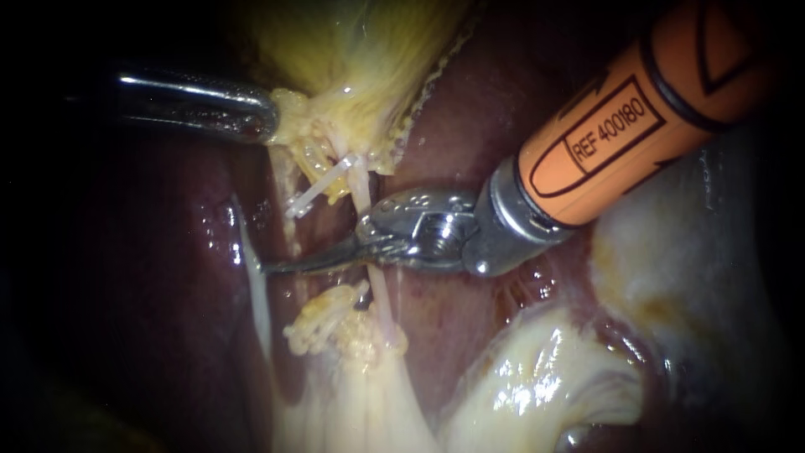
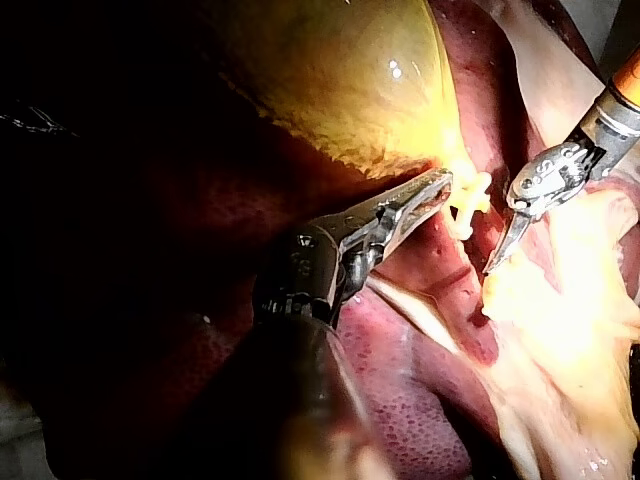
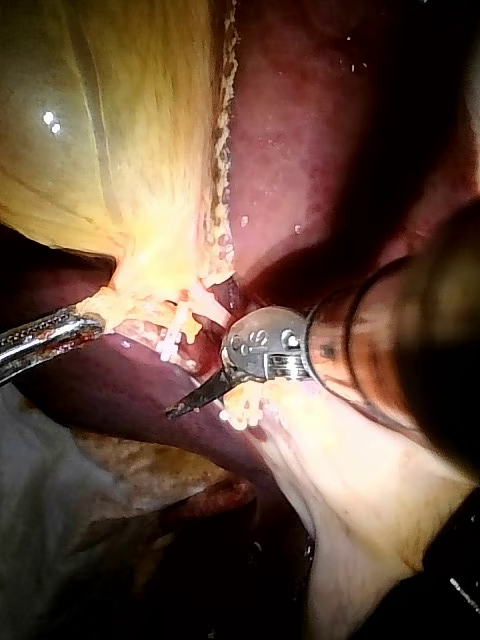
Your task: Go back from the cut left tube
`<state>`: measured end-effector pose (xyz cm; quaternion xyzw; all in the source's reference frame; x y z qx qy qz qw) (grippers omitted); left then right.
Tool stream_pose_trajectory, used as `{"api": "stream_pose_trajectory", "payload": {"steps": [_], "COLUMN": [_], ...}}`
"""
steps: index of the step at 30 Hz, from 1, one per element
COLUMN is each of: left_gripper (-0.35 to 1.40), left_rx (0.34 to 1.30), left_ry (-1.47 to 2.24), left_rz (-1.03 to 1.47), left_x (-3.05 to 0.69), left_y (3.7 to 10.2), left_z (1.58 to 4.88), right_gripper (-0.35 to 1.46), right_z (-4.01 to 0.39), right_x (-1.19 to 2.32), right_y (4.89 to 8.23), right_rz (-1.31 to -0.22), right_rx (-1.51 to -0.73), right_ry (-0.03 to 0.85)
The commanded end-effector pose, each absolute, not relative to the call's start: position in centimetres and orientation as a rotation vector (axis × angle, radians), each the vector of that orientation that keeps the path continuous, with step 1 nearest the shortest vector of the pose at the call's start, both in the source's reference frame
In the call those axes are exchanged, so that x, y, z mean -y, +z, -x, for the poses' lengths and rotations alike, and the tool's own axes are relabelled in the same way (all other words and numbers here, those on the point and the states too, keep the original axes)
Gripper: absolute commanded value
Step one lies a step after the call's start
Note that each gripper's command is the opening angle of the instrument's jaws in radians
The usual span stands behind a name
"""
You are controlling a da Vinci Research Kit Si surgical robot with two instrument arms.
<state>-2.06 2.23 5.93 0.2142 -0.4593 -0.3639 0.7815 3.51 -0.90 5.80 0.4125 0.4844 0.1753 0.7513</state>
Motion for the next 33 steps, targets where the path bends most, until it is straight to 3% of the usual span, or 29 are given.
{"api": "stream_pose_trajectory", "payload": {"steps": [1, 5, 6, 7, 8, 9, 11, 20, 24, 27, 29, 33], "left_gripper": [-0.35, -0.35, -0.35, -0.35, -0.35, -0.35, -0.35, -0.35, -0.35, -0.35, -0.35, -0.35], "left_rx": [0.992, 0.992, 0.992, 0.992, 0.992, 0.992, 0.992, 0.993, 0.993, 0.993, 0.993, 0.993], "left_ry": [-0.785, -0.785, -0.785, -0.785, -0.785, -0.785, -0.784, -0.783, -0.783, -0.782, -0.782, -0.782], "left_rz": [-0.463, -0.463, -0.463, -0.463, -0.463, -0.463, -0.464, -0.464, -0.465, -0.465, -0.465, -0.465], "left_x": [-2.23, -2.23, -2.23, -2.23, -2.23, -2.23, -2.23, -2.24, -2.24, -2.25, -2.26, -2.26], "left_y": [5.94, 5.95, 5.95, 5.95, 5.95, 5.95, 5.95, 5.96, 5.97, 5.98, 5.99, 6.00], "left_z": [2.06, 2.06, 2.06, 2.06, 2.05, 2.05, 2.04, 2.03, 2.02, 2.02, 2.02, 2.02], "right_gripper": [-0.35, -0.35, -0.10, 0.44, 0.78, 1.01, 1.25, 1.43, 1.45, 1.45, 1.45, 1.45], "right_z": [-3.51, -3.53, -3.54, -3.56, -3.58, -3.59, -3.60, -3.53, -3.27, -3.01, -2.86, -2.53], "right_x": [0.90, 0.90, 0.91, 0.91, 0.92, 0.92, 0.93, 0.96, 1.03, 1.10, 1.13, 1.10], "right_y": [5.80, 5.81, 5.81, 5.82, 5.83, 5.83, 5.84, 5.84, 5.71, 5.55, 5.44, 5.21], "right_rz": [-0.902, -0.921, -0.930, -0.931, -0.932, -0.934, -0.918, -0.875, -0.752, -0.603, -0.562, -0.448], "right_rx": [-1.058, -1.070, -1.078, -1.084, -1.089, -1.089, -1.094, -1.109, -1.140, -1.149, -1.148, -1.077], "right_ry": [0.382, 0.397, 0.392, 0.376, 0.367, 0.362, 0.360, 0.358, 0.370, 0.451, 0.483, 0.467]}}
